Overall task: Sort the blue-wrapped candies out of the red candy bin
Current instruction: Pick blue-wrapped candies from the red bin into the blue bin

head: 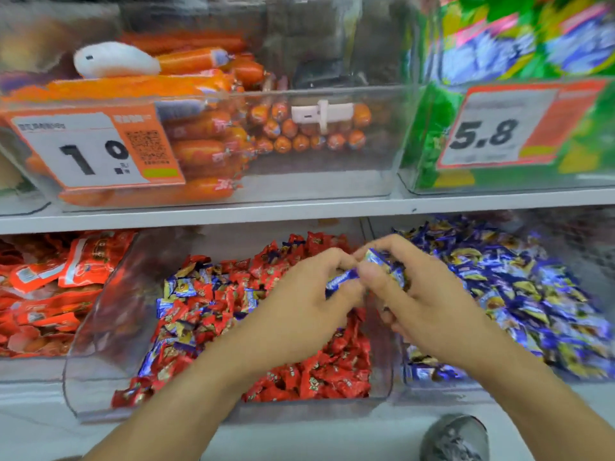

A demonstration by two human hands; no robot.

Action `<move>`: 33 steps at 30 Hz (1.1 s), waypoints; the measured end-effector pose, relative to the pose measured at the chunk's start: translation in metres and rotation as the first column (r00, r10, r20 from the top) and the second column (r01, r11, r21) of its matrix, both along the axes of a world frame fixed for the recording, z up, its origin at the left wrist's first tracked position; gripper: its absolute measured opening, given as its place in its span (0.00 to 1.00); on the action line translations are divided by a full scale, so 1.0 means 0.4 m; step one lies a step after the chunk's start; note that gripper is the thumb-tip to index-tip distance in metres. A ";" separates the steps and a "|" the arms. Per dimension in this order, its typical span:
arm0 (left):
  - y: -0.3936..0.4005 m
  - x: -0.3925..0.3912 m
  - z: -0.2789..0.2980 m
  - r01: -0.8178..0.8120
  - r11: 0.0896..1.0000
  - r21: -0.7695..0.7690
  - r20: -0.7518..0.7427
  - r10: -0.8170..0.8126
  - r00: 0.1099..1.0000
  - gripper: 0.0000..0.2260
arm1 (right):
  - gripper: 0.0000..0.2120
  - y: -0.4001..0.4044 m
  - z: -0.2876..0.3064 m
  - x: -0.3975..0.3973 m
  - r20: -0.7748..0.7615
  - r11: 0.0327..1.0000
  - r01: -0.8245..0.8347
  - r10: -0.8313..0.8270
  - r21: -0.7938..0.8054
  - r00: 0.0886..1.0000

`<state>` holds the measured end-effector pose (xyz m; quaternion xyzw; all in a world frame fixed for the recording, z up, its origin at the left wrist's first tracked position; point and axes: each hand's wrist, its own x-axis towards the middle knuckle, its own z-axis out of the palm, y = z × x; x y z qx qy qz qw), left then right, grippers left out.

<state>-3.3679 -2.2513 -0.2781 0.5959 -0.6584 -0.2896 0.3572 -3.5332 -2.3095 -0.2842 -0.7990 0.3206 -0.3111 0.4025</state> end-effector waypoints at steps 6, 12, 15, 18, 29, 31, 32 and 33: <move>-0.122 -0.131 0.029 0.057 0.997 -0.053 0.194 -0.046 0.980 0.12 | 0.02 -0.102 -0.007 -0.218 -0.061 0.913 0.327 -0.351 -0.244 0.934; -0.168 -0.151 -0.006 0.059 0.998 -0.023 0.324 -0.048 0.945 0.24 | 0.17 -0.146 -0.050 -0.281 -0.127 0.979 0.201 -0.195 0.034 0.973; -0.092 -0.065 -0.015 -0.057 0.981 -0.186 0.309 0.114 0.944 0.14 | 0.13 -0.145 -0.033 -0.272 -0.089 0.967 0.214 -0.227 -0.135 0.970; 0.001 0.057 -0.062 -0.061 0.989 -0.136 0.402 0.111 0.909 0.14 | 0.13 -0.114 -0.015 -0.228 -0.155 0.909 0.217 -0.286 -0.355 0.946; 0.090 0.245 -0.137 -0.030 0.997 0.077 0.493 -0.012 0.870 0.18 | 0.15 0.033 -0.045 0.171 -0.473 0.870 -0.317 0.112 -0.379 0.874; 0.087 0.259 -0.134 -0.031 0.993 0.110 0.475 -0.025 0.879 0.14 | 0.18 0.016 -0.060 0.215 -0.572 0.867 -0.329 0.065 -0.373 0.818; 0.084 0.263 -0.134 -0.030 0.993 0.114 0.458 -0.026 0.888 0.12 | 0.20 0.009 -0.063 0.230 -0.609 0.872 -0.322 0.036 -0.368 0.792; 0.080 0.269 -0.135 -0.035 0.994 0.108 0.444 -0.016 0.896 0.10 | 0.22 0.002 -0.065 0.242 -0.627 0.879 -0.305 0.009 -0.367 0.779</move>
